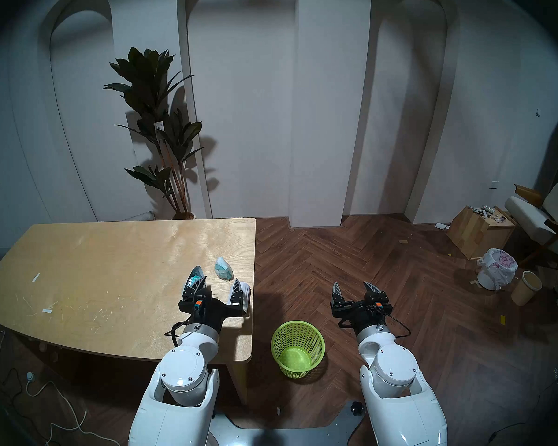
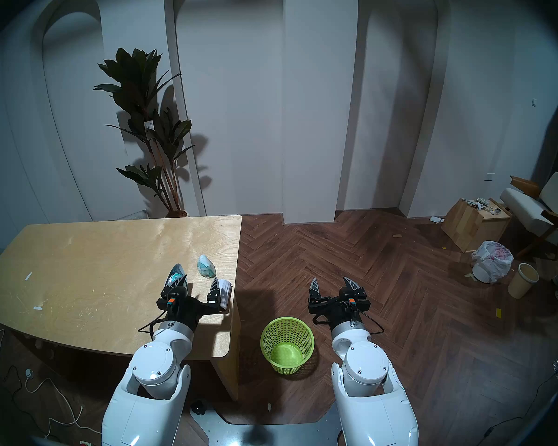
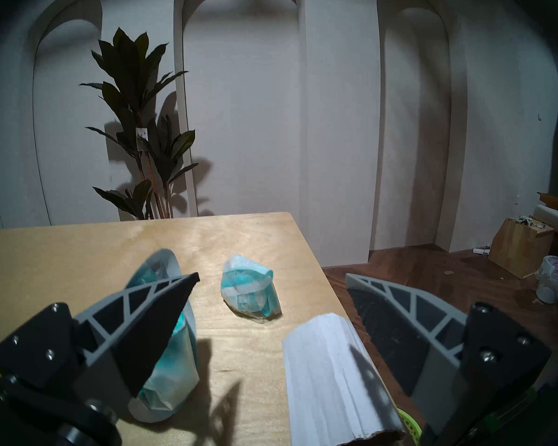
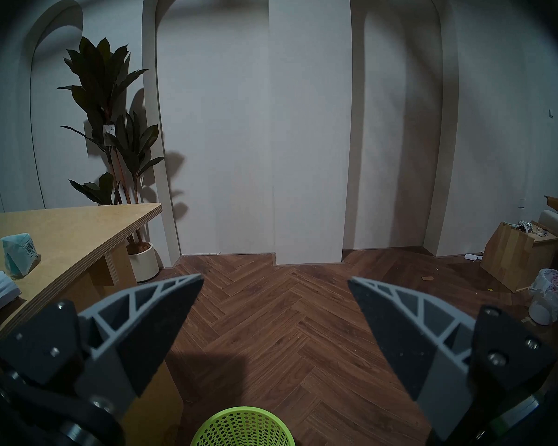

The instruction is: Put the trash into the trash bin on the ground

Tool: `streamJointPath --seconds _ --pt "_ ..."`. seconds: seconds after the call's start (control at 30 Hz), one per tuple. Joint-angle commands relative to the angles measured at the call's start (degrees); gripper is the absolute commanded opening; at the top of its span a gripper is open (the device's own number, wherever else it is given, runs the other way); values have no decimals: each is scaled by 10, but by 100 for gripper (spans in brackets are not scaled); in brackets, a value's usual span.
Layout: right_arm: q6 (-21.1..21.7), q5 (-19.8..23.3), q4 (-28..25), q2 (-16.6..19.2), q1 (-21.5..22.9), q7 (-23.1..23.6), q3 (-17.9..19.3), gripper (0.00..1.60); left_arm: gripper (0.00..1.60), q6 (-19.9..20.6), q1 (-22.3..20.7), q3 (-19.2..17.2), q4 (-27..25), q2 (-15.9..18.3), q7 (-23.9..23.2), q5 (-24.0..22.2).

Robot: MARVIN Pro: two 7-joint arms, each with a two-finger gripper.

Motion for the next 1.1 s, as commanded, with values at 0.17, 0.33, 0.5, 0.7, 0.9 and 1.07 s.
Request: streamJointPath --seconds 0.17,0.33,0.5,0.7,0.9,1.07 --pt "7 14 -13 10 8 50 -33 160 160 19 28 -54 -93 8 30 5" --pt "11 19 -23 14 6 67 -62 160 160 23 33 -86 -103 10 42 1" --pt "22 41 -28 27 17 80 -98 160 160 29 36 -128 -105 11 58 -5" --pt "60 101 -21 37 49 77 -138 160 160 32 37 -162 -98 14 70 -17" --pt "105 181 -15 41 85 67 -174 160 160 34 37 -186 -91 14 78 -30" --pt "126 235 -13 49 109 44 -212 160 160 31 38 -192 -89 14 82 -36"
